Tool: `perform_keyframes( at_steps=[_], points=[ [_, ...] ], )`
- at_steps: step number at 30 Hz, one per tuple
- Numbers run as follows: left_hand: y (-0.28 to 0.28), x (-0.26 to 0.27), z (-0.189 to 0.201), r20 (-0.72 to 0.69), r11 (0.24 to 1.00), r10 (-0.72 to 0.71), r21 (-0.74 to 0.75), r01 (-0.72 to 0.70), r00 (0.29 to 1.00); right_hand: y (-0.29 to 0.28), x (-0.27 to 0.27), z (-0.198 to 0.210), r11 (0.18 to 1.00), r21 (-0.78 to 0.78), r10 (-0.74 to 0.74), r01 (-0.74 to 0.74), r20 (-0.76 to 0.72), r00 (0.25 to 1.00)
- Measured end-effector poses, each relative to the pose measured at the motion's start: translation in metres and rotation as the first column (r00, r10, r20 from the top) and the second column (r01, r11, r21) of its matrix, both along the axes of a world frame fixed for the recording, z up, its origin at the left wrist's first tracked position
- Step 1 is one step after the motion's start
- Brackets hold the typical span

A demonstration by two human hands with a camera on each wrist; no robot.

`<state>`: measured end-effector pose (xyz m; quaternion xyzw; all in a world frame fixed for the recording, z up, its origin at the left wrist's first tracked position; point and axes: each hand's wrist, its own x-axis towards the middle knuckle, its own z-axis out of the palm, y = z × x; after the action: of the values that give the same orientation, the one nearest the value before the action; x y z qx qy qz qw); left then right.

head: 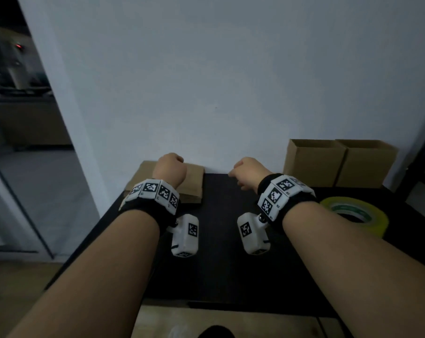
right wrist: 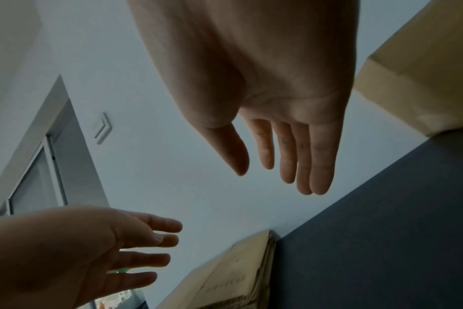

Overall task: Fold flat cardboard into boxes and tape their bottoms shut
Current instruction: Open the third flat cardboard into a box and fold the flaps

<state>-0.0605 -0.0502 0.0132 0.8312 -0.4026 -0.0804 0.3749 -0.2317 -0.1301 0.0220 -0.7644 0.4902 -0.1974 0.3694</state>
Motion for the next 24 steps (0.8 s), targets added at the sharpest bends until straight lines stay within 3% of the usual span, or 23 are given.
perform_keyframes(
  at_steps=[5,10,16,24],
  points=[
    [0.026,0.043,-0.008,0.084,0.964,0.156,0.203,-0.17,0.984,0.017,0.036,-0.009,0.999,0.041,0.036,-0.035,-0.029,0.999],
    [0.039,0.069,-0.021,0.12,0.911,0.211,0.335,-0.239,0.97,0.019,0.064,-0.027,0.995,0.043,0.093,-0.089,-0.089,0.992],
    [0.04,0.079,-0.037,0.116,0.908,0.191,0.356,-0.22,0.975,0.017,0.08,-0.042,0.979,0.018,0.203,-0.203,-0.196,0.959],
    [0.045,0.084,-0.039,0.082,0.918,0.264,0.283,-0.277,0.961,0.008,0.087,-0.05,0.984,-0.024,0.169,-0.177,-0.202,0.965]
  ],
)
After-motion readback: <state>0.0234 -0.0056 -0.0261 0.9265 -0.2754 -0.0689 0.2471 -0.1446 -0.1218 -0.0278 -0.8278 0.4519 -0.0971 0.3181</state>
